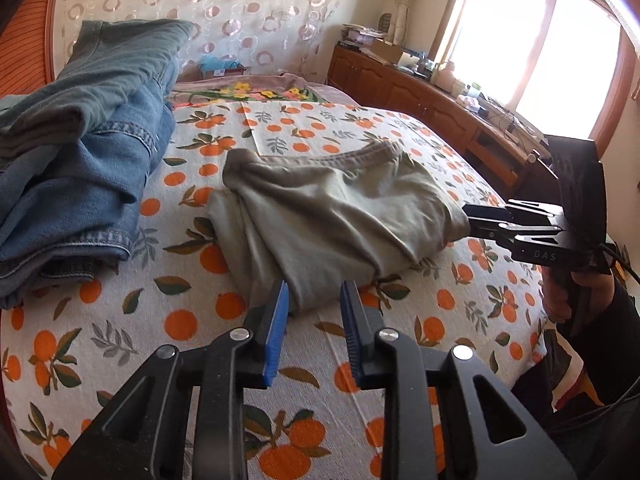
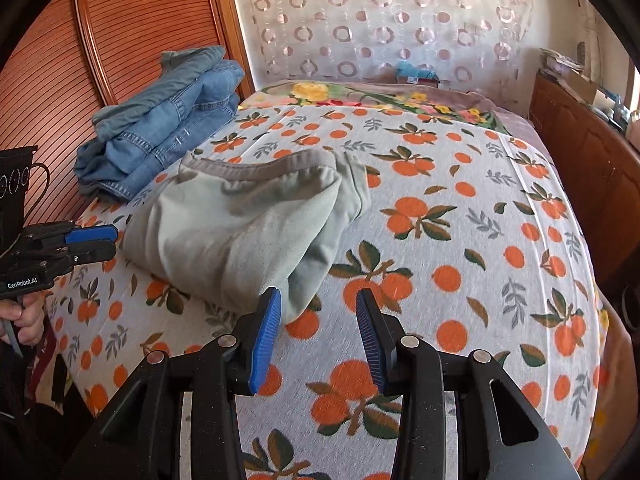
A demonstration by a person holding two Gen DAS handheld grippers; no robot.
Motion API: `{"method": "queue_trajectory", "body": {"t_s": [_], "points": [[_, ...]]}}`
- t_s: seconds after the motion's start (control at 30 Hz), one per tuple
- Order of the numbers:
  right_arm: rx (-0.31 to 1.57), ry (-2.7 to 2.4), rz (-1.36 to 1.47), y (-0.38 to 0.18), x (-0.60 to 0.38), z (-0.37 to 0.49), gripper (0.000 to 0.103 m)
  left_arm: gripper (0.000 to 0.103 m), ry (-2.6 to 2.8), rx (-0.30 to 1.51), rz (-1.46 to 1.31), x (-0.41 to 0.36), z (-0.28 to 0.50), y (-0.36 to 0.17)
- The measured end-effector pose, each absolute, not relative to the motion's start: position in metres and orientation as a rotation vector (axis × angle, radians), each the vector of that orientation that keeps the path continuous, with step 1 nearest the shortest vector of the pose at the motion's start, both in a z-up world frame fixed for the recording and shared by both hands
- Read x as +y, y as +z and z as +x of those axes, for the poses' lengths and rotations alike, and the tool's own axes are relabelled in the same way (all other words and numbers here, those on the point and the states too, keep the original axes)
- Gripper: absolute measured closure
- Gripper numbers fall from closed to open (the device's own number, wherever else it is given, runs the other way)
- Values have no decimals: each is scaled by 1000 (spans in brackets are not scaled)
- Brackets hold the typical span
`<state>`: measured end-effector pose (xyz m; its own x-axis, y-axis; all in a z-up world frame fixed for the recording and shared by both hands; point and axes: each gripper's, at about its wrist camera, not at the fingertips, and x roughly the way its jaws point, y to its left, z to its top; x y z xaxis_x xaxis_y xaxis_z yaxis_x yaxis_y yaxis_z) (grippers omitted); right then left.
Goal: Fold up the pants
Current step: 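Open both grippers and release the folded pants on the bed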
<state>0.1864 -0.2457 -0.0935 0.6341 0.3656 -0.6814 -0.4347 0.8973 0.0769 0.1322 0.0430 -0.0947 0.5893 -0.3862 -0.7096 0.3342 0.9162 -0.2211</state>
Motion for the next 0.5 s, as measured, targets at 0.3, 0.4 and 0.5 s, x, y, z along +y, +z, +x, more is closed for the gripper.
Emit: {"method": "queue_trajectory", "body": {"t_s": [0.3, 0.4, 0.5], "points": [[777, 467, -107, -96, -254, 180, 63, 75, -387, 876, -66, 46, 138, -107], [784, 482, -114, -99, -247, 180, 63, 75, -388, 882, -63, 44, 142, -110], [793, 505, -119, -103, -238, 183, 63, 76, -393, 874, -51, 41, 144, -110]]}}
